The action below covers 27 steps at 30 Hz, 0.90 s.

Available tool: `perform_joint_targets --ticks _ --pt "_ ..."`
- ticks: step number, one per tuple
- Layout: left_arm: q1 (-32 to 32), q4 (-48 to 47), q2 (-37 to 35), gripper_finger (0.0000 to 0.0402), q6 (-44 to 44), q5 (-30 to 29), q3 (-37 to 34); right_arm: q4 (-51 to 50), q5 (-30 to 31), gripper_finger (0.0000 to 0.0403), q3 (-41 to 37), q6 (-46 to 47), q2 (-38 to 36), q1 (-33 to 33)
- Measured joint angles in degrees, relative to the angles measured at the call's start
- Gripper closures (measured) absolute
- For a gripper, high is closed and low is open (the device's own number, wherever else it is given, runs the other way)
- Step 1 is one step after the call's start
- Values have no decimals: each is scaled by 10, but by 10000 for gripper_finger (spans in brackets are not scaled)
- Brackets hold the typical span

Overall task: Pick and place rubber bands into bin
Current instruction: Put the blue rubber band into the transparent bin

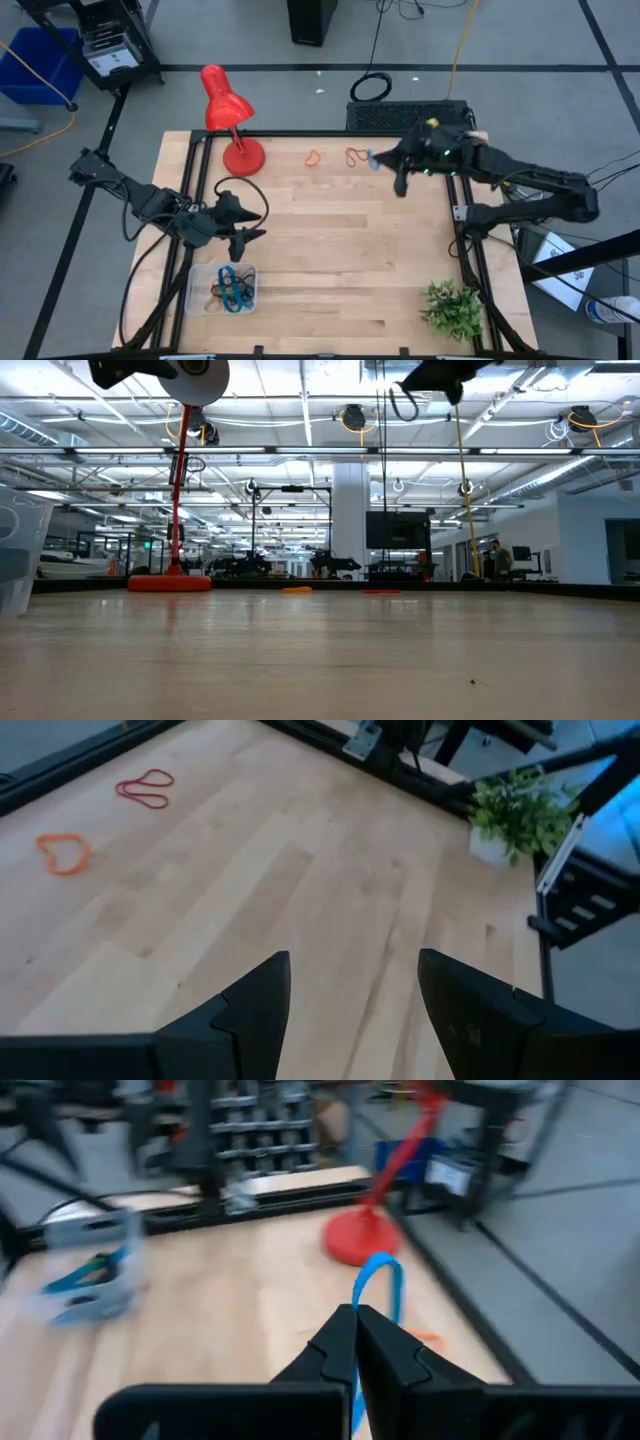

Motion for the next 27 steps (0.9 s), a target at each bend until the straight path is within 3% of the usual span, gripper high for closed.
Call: perform_joint_targets --ticks 10,14,22,27 --pt "29 1 40 174 19 -8 0 36 1 403 0 -22 174 153" --pt "48 6 75 174 49 30 0 87 2 403 0 -37 245 201" --pt "51 135 229 174 305 35 0 201 1 403 0 -45 321 255" --pt "63 222 300 174 345 40 0 217 2 403 1 -26 332 275"
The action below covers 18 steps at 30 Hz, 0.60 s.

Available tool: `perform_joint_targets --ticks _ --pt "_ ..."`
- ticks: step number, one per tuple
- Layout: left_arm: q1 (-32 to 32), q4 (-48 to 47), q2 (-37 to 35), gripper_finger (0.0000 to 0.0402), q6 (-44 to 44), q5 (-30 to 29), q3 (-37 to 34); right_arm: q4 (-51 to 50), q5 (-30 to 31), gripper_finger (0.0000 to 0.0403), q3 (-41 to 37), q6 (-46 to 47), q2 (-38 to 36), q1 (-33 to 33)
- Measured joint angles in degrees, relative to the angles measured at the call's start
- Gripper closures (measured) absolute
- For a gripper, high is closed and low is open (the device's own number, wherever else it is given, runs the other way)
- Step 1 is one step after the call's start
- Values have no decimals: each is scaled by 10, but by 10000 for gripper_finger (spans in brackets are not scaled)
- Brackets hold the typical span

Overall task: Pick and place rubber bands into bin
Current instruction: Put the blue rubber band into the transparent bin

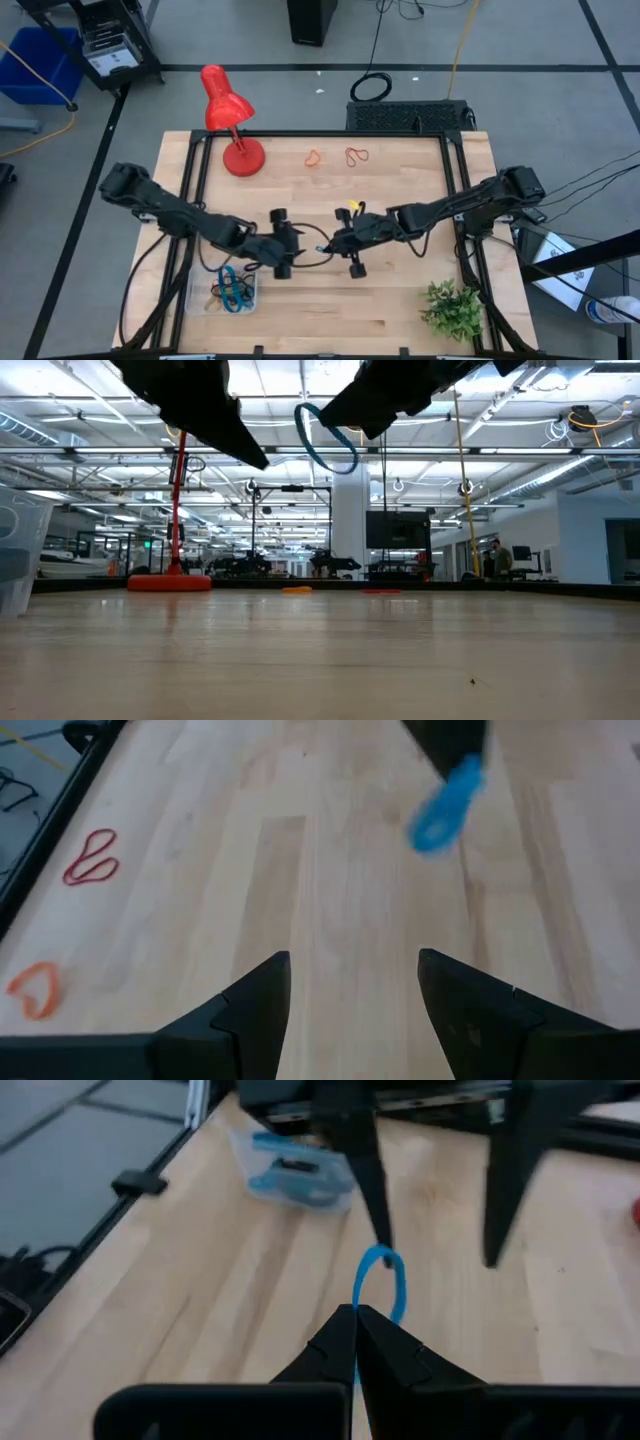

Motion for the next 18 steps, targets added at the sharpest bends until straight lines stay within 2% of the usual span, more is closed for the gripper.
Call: perform_joint_targets --ticks 8,14,18 --pt "15 97 54 174 2 5 0 -1 0 403 0 0 -1 17" --pt "19 173 59 174 4 62 0 1 0 403 0 0 -1 17" --pt "19 181 60 174 24 89 0 1 0 403 0 0 -1 17"
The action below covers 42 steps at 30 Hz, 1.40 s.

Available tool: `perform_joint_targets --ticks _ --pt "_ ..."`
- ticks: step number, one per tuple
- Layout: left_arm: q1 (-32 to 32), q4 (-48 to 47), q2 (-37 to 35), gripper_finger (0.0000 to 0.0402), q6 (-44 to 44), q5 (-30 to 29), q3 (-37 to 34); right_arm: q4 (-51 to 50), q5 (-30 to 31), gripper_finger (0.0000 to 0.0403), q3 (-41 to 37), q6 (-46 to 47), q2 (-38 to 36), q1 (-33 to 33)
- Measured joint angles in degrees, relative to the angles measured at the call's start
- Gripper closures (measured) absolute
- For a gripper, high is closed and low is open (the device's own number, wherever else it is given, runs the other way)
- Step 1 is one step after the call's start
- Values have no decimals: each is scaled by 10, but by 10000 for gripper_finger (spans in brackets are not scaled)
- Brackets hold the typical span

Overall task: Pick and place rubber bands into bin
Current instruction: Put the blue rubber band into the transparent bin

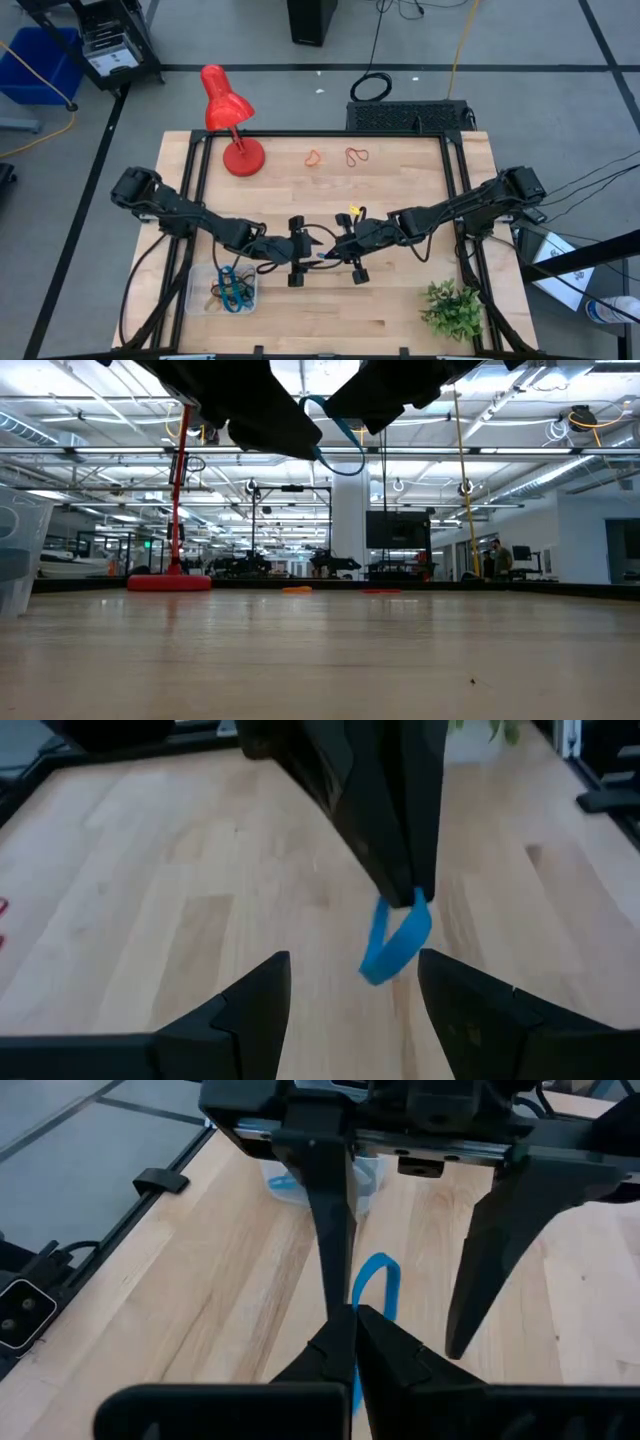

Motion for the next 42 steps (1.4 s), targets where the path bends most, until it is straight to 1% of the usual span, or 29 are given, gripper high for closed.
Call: perform_joint_targets --ticks 8,11,14,22,23,33,35,39,42 --pt "0 21 0 174 13 0 0 0 0 403 0 -5 0 0" --pt "0 21 0 187 20 0 0 0 0 403 0 -5 0 0" --pt "0 20 0 224 25 0 0 0 0 403 0 -5 0 0" --pt "1 17 0 377 66 0 0 0 0 403 0 -6 0 0" --pt "1 17 0 388 69 0 0 0 0 403 0 -6 0 0" --pt "1 17 0 393 77 0 0 0 0 402 0 -4 0 0" --pt "1 17 0 391 77 0 0 0 0 399 0 -2 0 0" --pt "1 14 0 396 76 0 0 -16 0 390 0 30 -1 0" --pt "1 13 0 392 76 0 0 -31 1 380 0 29 -1 -3"
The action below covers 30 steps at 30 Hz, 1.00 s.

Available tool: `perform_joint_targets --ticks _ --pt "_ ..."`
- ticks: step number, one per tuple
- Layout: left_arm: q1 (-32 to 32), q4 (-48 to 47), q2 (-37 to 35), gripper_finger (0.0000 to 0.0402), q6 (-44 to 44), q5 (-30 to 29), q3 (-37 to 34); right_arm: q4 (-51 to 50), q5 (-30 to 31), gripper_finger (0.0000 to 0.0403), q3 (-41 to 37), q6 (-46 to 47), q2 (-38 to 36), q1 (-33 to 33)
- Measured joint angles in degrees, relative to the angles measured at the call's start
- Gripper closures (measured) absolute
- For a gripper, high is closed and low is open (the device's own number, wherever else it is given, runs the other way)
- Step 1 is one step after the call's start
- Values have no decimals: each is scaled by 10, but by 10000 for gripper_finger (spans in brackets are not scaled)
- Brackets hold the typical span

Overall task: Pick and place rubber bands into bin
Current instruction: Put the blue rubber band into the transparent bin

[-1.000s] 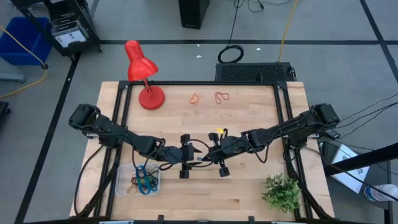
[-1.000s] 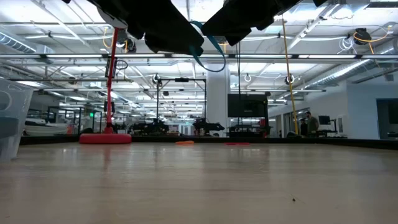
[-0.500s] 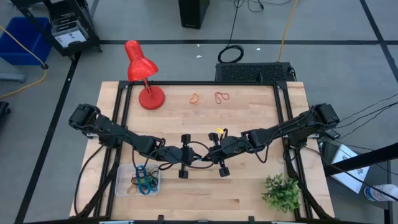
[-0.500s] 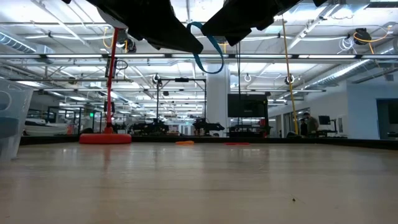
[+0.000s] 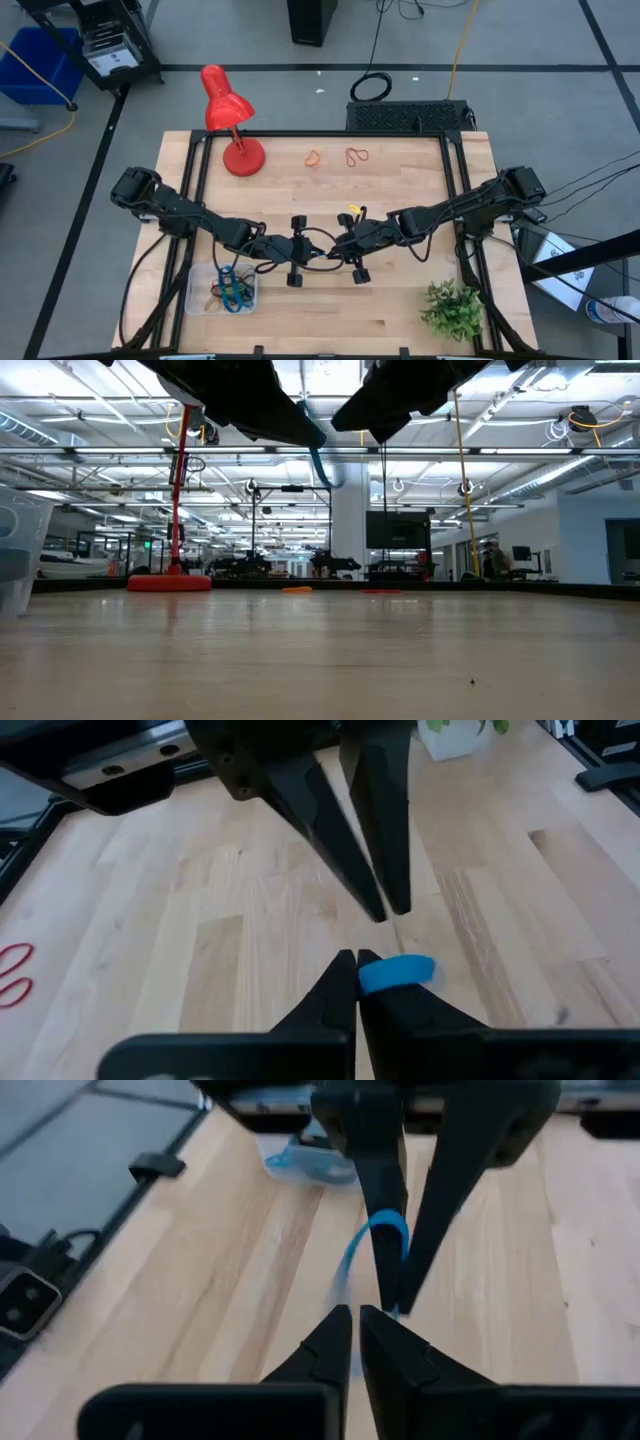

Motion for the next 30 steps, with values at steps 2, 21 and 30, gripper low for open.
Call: perform_joint_targets --ticks 2,21,30 --pt "0 0 0 394 0 -1 0 -12 0 371 0 -7 0 -3" --pt "-8 -188 -134 394 -109 -15 0 -209 3 237 -1 -2 -114 -62" --pt "-56 -368 -232 393 -280 112 0 -211 4 242 -1 -22 -127 -91"
